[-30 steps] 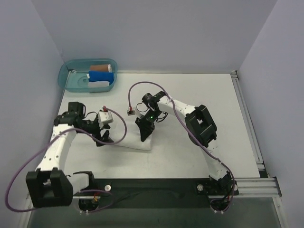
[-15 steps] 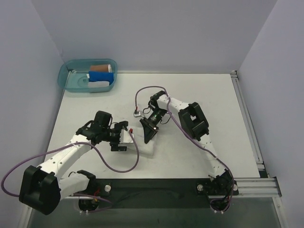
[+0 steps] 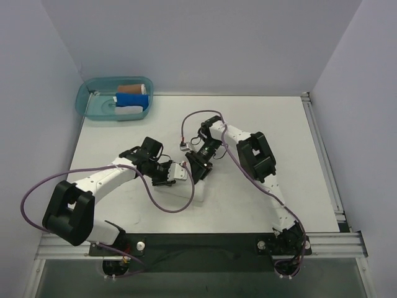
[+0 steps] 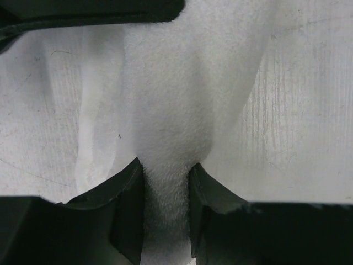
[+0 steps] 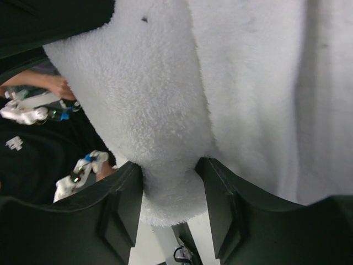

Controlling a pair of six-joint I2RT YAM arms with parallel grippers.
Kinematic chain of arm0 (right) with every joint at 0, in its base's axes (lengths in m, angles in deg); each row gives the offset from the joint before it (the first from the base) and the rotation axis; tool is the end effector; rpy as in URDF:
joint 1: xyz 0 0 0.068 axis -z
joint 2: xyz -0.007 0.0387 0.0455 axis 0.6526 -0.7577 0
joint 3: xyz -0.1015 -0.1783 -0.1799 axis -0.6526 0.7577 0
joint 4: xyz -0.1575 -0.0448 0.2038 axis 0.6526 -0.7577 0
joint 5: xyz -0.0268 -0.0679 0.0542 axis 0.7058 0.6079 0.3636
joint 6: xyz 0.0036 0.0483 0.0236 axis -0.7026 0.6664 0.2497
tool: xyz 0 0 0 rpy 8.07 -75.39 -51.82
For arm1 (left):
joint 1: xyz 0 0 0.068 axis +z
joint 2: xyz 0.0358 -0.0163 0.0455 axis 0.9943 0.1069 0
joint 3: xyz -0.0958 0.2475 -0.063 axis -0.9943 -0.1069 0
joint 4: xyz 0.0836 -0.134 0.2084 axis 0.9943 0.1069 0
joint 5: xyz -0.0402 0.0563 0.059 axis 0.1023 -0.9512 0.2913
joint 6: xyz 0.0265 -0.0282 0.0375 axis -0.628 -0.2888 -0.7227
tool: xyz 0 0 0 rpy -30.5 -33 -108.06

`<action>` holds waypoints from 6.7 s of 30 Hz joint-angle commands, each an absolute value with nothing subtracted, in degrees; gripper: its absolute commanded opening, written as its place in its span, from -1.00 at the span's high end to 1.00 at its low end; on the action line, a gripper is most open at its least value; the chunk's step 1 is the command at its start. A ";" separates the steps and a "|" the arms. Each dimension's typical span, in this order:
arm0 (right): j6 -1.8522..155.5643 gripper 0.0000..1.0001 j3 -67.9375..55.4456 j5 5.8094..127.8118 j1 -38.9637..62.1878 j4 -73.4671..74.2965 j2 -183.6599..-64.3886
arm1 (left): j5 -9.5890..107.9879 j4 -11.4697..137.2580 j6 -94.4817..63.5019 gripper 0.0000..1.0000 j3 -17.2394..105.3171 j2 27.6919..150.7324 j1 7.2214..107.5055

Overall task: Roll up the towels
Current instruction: Roll the towel, then place the rolled towel into the container

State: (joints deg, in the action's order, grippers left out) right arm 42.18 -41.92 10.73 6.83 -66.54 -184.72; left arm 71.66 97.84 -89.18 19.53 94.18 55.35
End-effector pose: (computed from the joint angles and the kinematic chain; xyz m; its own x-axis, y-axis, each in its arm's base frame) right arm 0.3611 0.2810 0.1155 -0.6596 -0.6927 -0.2916 -0.5106 0.1284 0.8502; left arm 0.2178 -0.1391 0.1966 0.1527 0.7817 -0.6046 0.9859 -0.0780 0.1482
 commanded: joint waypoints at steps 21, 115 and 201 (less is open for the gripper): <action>56.23 -0.47 -3.93 32.26 16.40 -32.40 -133.66 | 85.06 137.58 -83.50 0.56 54.56 136.22 65.93; 73.64 1.00 -9.45 13.46 14.11 -23.16 -161.86 | 58.79 91.55 -77.08 -0.92 21.97 92.64 47.31; 63.62 -1.00 -11.12 12.93 29.93 -38.54 -156.41 | 54.92 93.30 -37.70 1.00 114.95 162.07 101.44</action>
